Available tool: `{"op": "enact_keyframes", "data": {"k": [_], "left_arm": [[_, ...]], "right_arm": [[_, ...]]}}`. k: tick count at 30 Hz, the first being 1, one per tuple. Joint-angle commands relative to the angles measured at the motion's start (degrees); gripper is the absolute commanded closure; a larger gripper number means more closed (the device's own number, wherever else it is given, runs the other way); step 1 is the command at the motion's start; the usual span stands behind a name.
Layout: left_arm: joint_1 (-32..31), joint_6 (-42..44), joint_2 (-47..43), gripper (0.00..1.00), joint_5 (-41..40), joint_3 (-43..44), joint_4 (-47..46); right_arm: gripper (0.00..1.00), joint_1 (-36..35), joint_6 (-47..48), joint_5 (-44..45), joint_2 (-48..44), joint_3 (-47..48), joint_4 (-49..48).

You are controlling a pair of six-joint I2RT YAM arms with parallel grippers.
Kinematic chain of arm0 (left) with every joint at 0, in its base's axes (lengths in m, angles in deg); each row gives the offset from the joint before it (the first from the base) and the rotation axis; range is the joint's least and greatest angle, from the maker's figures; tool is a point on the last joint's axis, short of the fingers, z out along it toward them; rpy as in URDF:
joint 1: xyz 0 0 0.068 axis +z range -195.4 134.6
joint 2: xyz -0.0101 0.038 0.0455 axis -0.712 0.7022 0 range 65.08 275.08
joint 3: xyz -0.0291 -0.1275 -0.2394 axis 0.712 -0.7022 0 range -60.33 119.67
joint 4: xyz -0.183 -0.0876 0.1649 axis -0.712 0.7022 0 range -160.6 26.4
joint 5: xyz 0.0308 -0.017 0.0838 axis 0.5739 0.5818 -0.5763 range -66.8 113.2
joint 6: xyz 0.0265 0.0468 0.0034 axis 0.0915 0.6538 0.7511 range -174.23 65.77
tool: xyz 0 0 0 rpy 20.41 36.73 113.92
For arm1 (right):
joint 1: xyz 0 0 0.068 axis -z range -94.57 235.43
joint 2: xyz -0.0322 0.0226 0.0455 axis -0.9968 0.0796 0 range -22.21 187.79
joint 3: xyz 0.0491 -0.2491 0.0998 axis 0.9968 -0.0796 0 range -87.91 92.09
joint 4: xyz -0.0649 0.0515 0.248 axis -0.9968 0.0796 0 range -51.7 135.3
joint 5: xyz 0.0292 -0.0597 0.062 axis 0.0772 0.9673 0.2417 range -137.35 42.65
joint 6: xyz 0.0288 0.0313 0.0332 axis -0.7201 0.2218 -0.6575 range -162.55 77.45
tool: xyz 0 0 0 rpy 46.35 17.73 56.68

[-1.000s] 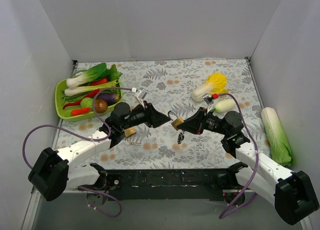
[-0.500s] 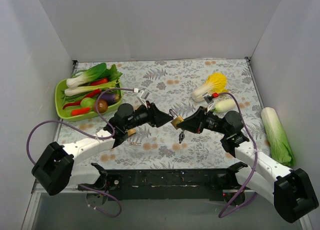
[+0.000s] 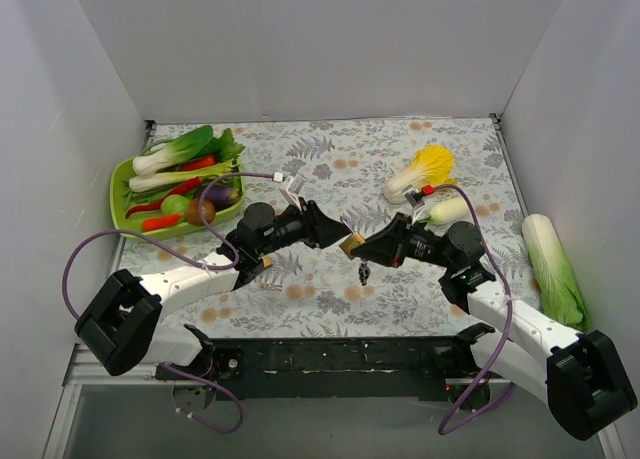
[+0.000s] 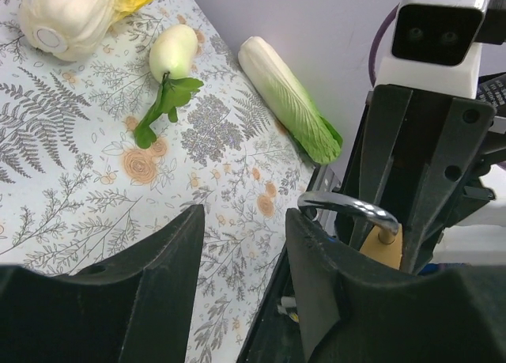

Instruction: Unlock with the key

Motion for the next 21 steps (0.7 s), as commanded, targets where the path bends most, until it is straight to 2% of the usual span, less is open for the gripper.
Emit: {"op": "enact_keyframes", "data": {"k": [1, 16, 19, 21], "left_arm": [[-0.47, -0.72, 0.23, 0.56, -0.97, 2.13, -3.97], [-0.91, -4.06, 2.96, 0.56, -0.18, 0.47, -11.70], [-0.91, -4.15, 1.38, 0.55, -2.10, -1.55, -10.13], [-0.83, -3.89, -0.99, 0.55, -6.14, -2.35, -5.59]], "right_arm": [[0.99, -0.98, -1.43, 0.37, 0.41, -0.12, -7.83], [0.99, -3.26, -3.10, 1.52, 3.31, -3.55, -14.51], [0.99, -3.26, -2.40, 2.57, 3.22, -4.42, -14.34], [0.99, -3.26, -1.87, 3.62, 3.22, -4.87, -14.34]]}}
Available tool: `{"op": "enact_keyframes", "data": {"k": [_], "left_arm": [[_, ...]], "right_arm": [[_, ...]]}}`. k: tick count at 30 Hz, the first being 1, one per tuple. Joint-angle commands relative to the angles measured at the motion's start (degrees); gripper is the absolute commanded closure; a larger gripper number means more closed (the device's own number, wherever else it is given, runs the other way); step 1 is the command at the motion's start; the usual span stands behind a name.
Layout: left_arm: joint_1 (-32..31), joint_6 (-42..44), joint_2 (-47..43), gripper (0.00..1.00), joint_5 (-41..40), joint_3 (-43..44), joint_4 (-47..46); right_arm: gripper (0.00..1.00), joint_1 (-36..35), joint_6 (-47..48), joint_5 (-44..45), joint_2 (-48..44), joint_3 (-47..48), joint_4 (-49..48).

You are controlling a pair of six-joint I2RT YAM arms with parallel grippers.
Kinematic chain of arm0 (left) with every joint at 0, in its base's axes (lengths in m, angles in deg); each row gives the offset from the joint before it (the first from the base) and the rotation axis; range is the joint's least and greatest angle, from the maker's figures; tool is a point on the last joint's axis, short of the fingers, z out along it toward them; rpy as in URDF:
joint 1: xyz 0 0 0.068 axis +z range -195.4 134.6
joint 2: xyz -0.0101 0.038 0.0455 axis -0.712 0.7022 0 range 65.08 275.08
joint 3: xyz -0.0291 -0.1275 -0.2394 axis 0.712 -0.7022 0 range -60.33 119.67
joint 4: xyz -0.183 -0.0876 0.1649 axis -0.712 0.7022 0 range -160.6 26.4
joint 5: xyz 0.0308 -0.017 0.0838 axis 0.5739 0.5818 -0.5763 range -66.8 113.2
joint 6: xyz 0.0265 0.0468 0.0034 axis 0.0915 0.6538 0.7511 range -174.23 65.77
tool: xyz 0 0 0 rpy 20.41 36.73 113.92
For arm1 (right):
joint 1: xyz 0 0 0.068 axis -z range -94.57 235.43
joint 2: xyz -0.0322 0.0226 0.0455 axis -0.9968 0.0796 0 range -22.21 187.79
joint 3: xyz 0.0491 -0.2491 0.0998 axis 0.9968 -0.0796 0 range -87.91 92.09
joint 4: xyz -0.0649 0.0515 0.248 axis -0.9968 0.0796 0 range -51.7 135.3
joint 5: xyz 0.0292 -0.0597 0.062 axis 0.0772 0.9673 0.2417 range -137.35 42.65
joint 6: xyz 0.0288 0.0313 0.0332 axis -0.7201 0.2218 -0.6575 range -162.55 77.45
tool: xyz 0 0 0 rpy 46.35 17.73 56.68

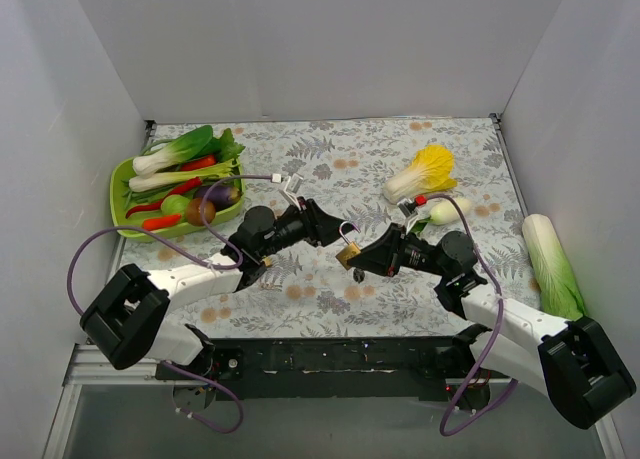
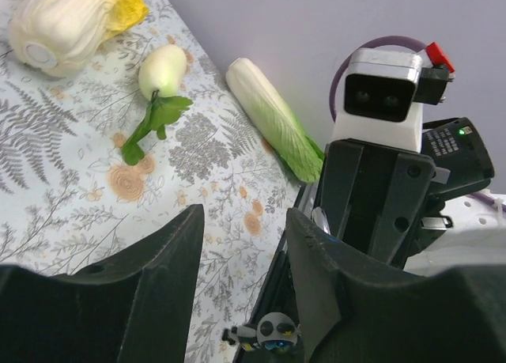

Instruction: Unlock with the key

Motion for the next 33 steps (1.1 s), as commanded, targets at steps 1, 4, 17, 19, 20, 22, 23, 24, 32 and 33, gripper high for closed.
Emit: {"op": "enact_keyframes", "data": {"k": [1, 4, 17, 19, 20, 22, 23, 24, 32, 33], "left_arm": [[-0.19, 0.53, -4.80, 0.52, -6.28, -2.52, 5.34], [0.51, 1.58, -8.05, 0.48, -11.47, -2.97, 14.04], [15.80, 7.73, -19.83, 0.33, -13.96, -0.34, 39.81], [17.38, 11.15, -19.40, 0.32, -12.72, 2.91, 42.36], [17.82, 12.38, -18.61, 0.31, -11.76, 3.96, 42.89], [19.31, 15.29, -17.73, 0.29, -11.66, 6.51, 45.08], [19.84, 15.99, -17.20, 0.29, -11.92, 6.96, 45.26], [20.54, 16.70, -17.02, 0.29, -11.92, 7.31, 45.00], [27.49, 13.62, -17.11, 0.29, -4.19, 5.82, 40.78], [27.58, 13.97, -17.02, 0.29, -3.75, 6.43, 42.09]], "right_arm": [[0.99, -0.27, -0.14, 2.55, -0.34, -0.54, -6.14], [0.99, -0.18, -0.06, 3.70, 0.10, -1.07, -6.40], [0.99, 2.54, 0.91, 8.36, 4.49, -5.29, -7.63], [0.99, 3.68, 1.43, 8.44, 6.50, -5.20, -7.98], [0.99, 4.04, 1.52, 8.71, 8.08, -5.11, -8.25], [0.99, 4.74, 2.22, 9.32, 10.02, -5.11, -9.12], [0.99, 4.92, 3.27, 10.54, 11.94, -5.02, -9.22], [0.99, 5.09, 3.72, 11.08, 13.09, -4.85, -9.30], [0.99, 5.97, 4.07, 11.44, 28.65, -1.61, -17.92], [0.99, 6.06, 4.42, 11.43, 31.45, -0.90, -17.83]]}}
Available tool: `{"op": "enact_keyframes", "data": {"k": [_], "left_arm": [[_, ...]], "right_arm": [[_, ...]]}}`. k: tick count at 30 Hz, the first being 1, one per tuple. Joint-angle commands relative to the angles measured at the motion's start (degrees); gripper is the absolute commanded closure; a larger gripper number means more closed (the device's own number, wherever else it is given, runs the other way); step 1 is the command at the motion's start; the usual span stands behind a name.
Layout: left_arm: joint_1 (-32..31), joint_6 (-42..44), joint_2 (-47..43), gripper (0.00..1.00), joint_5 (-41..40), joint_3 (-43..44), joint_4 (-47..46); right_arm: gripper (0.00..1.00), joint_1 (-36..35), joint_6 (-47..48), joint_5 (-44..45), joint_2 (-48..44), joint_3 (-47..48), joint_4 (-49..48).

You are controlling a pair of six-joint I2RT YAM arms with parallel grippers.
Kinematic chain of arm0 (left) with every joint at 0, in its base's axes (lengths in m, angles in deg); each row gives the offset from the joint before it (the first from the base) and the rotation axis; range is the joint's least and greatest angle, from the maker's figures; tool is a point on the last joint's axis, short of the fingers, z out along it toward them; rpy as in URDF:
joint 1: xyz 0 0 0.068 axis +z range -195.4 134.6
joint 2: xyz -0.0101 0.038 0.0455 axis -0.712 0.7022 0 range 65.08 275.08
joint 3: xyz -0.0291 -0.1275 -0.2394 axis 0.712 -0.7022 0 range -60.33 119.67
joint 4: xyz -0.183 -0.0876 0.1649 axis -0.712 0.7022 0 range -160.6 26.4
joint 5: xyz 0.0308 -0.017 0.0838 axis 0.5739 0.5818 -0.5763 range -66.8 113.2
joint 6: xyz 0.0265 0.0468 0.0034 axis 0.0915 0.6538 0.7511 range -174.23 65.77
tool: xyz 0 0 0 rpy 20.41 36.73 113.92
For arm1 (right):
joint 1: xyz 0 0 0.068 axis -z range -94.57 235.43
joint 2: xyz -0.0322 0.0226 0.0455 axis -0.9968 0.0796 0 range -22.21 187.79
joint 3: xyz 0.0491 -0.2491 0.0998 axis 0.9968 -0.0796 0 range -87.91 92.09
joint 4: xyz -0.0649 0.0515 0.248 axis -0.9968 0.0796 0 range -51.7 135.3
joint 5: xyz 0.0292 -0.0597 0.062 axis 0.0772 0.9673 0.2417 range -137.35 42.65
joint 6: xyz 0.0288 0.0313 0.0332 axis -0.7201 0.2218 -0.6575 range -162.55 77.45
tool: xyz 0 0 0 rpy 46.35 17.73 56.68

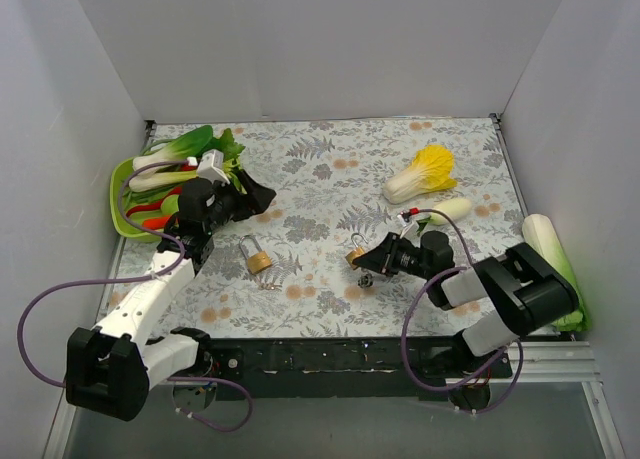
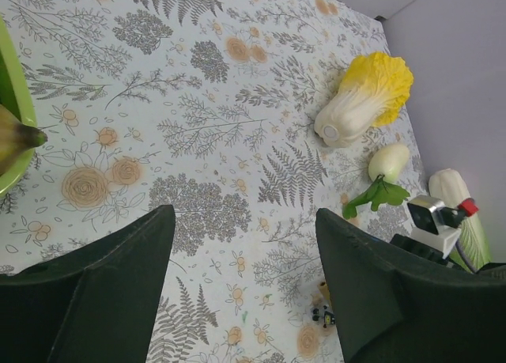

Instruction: Unlock with the key

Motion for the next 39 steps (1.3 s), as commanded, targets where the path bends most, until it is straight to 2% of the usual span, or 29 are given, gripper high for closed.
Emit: {"op": "enact_keyframes", "data": {"k": [1, 9, 14, 18, 22, 25, 26, 28, 29, 34, 36, 39], "left_arm": [[0.72, 1.08, -0.08, 0.28, 4.99, 1.45, 1.20], [3.44, 7.93, 1.41, 0.21, 6.05, 7.08, 7.71], [5.11, 6.98, 1.33, 0.20, 6.58, 4.80, 5.96], [6.34, 7.32, 0.10, 0.20, 6.49, 3.66, 5.43], [7.48, 8.12, -0.43, 0.20, 6.40, 3.39, 5.78], [7.84, 7.85, -0.78, 0.19, 7.19, 3.21, 5.61], [7.93, 7.68, -1.05, 0.19, 7.46, 3.04, 5.52], [8.01, 7.68, -1.31, 0.19, 7.63, 2.77, 5.43], [8.02, 7.59, -1.40, 0.19, 7.72, 2.69, 5.43], [8.10, 7.59, -1.84, 0.19, 7.81, 2.60, 5.52], [8.10, 7.67, -2.10, 0.18, 7.55, 2.42, 5.52], [8.10, 7.59, -2.19, 0.18, 7.55, 2.34, 5.61]], "right_arm": [[0.99, 0.38, 1.45, 0.16, 6.72, 5.33, -10.03], [0.99, 0.47, 1.28, 2.87, 16.75, 12.71, -5.73], [0.99, 0.47, 1.80, 4.99, 20.53, 16.06, -1.42], [0.99, 0.47, 3.55, 6.22, 21.85, 19.40, 3.32], [0.99, 0.47, 6.98, 9.55, 21.24, 22.30, 14.01], [0.90, 0.47, 8.30, 12.90, 20.01, 22.74, 16.95], [0.82, 0.55, 8.57, 13.94, 19.75, 22.74, 18.69], [0.74, 0.38, 9.01, 14.65, 19.31, 22.66, 20.02], [0.66, 0.38, 9.27, 15.00, 19.22, 22.66, 20.90], [0.51, -0.50, 11.11, 16.94, 17.82, 22.48, 24.50], [0.40, -0.85, 12.96, 18.78, 16.33, 22.74, 27.92], [0.38, -1.29, 15.76, 21.94, 13.87, 23.27, 33.27]]}}
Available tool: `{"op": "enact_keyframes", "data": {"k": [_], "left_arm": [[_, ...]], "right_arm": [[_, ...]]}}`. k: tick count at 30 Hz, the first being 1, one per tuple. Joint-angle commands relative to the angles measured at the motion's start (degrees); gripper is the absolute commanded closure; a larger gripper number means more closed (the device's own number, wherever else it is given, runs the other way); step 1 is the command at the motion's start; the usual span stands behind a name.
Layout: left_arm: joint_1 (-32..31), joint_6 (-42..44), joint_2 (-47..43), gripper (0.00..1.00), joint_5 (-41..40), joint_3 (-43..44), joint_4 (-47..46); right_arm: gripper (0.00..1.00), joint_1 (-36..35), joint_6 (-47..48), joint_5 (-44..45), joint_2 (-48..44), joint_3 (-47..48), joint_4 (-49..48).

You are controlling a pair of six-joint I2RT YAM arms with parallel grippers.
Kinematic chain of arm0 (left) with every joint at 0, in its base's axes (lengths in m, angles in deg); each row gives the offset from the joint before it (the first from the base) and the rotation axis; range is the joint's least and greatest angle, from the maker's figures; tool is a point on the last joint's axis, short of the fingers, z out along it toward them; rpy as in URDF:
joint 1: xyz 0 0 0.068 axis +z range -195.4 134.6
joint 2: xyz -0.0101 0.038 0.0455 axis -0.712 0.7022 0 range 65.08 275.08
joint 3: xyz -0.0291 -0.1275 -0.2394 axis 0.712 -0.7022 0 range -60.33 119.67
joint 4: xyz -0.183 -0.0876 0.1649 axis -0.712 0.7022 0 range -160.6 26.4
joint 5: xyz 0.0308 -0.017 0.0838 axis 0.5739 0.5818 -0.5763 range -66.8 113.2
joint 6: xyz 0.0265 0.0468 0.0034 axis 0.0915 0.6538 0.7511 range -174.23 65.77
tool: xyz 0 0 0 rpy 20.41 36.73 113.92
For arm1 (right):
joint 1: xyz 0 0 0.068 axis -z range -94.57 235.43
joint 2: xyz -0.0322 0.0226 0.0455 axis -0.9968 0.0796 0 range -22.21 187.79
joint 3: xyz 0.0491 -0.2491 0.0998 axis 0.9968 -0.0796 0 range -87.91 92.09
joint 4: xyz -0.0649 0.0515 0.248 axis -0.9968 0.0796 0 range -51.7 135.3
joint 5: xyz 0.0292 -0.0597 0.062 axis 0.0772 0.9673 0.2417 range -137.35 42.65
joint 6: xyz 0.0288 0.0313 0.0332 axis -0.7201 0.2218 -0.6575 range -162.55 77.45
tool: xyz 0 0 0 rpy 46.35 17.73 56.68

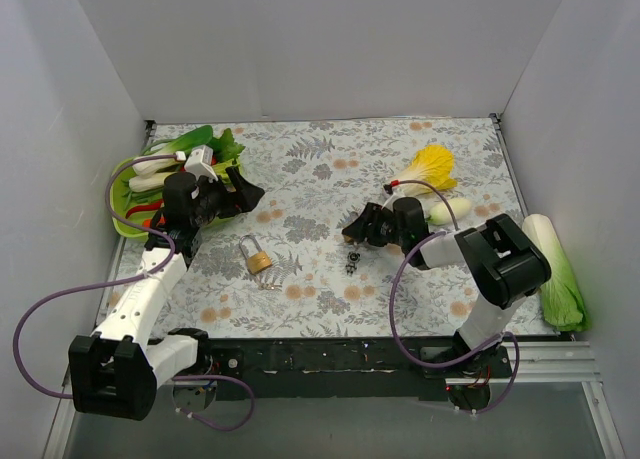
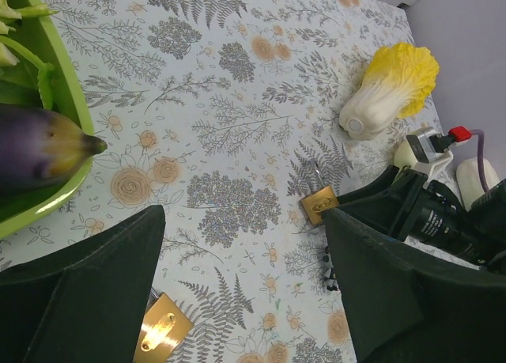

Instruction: Unlock with the key

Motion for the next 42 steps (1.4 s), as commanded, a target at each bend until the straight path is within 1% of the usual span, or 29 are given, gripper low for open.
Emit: {"op": "enact_keyframes", "data": {"k": [1, 2, 3, 4, 8, 10, 14, 19, 24, 29, 34, 37, 40, 42], "left_arm": [[0.30, 0.86, -1.93, 0.18, 0.62, -0.55, -0.34], [0.30, 0.77, -1.93, 0.18, 0.62, -0.55, -0.25], [0.30, 0.77, -1.93, 0.18, 0.62, -0.64, -0.16], [0.30, 0.86, -2.02, 0.18, 0.62, -0.55, -0.16], [0.30, 0.77, -2.10, 0.17, 0.70, -0.55, -0.25], [0.39, 0.86, -2.10, 0.17, 0.79, -0.64, -0.25], [0.39, 0.86, -2.02, 0.17, 0.88, -0.72, -0.16], [0.39, 0.94, -2.19, 0.17, 0.79, -0.73, -0.16], [0.39, 1.12, -2.28, 0.16, 0.97, -0.81, -0.34], [0.39, 1.21, -2.54, 0.16, 0.79, -0.90, -0.34], [0.39, 1.30, -2.81, 0.13, 0.53, -0.81, -0.25], [0.39, 1.30, -2.90, 0.13, 0.44, -0.90, -0.25], [0.39, 1.21, -2.98, 0.12, 0.35, -0.99, -0.16], [0.39, 1.30, -2.90, 0.12, 0.44, -0.99, -0.16]], "right_arm": [[0.37, -0.35, 7.12, 8.33, -2.71, 0.50, 14.47], [0.30, -0.53, 7.91, 10.78, -4.37, 0.76, 16.23], [0.26, -0.53, 9.83, 12.19, -5.16, 0.76, 17.73], [0.26, -0.88, 10.90, 13.51, -5.96, 0.76, 20.27], [0.25, -1.58, 16.78, 20.28, -8.86, 1.63, 24.77], [0.25, -2.11, 20.99, 20.64, -9.13, 2.69, 26.17], [0.24, -4.21, 26.88, 20.82, -8.51, 7.78, 32.49], [0.24, -5.89, 27.69, 21.88, -6.76, 12.96, 37.51], [0.25, -7.90, 28.75, 19.59, -5.97, 14.47, 36.82], [0.25, -9.31, 28.92, 19.94, -3.51, 18.15, 38.66], [0.25, -10.72, 29.71, 20.90, -0.78, 21.41, 40.94], [0.27, -11.78, 29.72, 23.97, 0.97, 23.43, 43.74], [0.32, -12.57, 29.19, 28.02, 2.38, 24.66, 46.21], [0.43, -12.66, 28.75, 29.61, 3.44, 25.19, 47.53]]}}
